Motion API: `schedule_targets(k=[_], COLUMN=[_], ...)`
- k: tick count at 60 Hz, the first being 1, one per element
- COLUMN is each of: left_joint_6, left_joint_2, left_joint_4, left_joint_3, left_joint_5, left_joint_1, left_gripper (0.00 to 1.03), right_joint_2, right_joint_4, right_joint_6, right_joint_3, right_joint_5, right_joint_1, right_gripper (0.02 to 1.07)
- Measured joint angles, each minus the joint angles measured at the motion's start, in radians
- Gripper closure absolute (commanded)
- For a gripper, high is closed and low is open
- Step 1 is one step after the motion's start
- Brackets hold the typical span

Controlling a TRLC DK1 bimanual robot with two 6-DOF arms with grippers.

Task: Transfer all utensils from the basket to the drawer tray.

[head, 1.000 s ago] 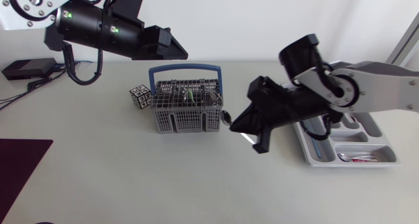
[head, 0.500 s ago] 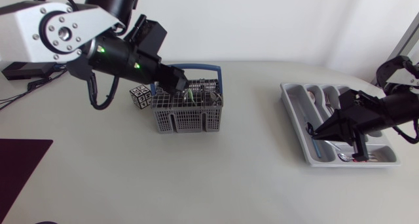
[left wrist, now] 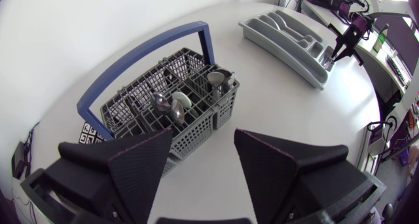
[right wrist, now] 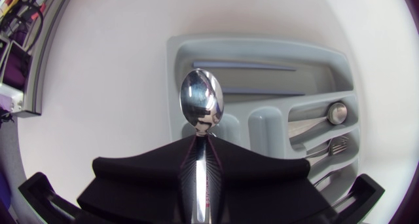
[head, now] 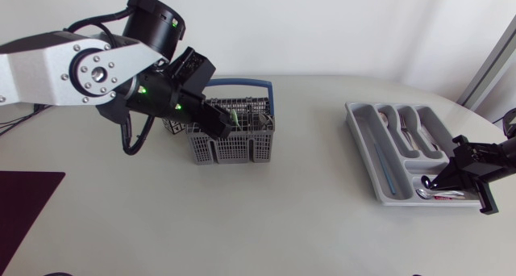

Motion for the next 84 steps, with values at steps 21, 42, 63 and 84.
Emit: schedule_targets(k=[21,42,63,84], left_joint_6=[0.022,0.056,0.082,0.081], left_joint_2=[-0.003,-0.003,0.143,0.311], left_joint_4=[0.023,0.058,0.132,0.12], left_joint_3=[-0.022,-0.022,0.034,0.209], left_joint_5=[-0.048,-0.078,-0.289,-0.443], left_joint_1=[-0.023,-0.073,-0.23,-0.28], left_gripper=[0.37,0.36,0.4,0.54], right_joint_2=[0.033,-0.06,-0.184,-0.185], right_joint_4=[0.229,0.241,0.218,0.193], right_joint_6=[-0.039,-0.019,0.328,0.661], right_joint_3=[-0.024,-0.065,-0.067,-0.067], right_joint_5=[0.108,0.112,0.052,-0.051], right_joint_1=[-0.011,-0.019,0.141,0.279], right_gripper=[0.78,0.5,0.41,0.41])
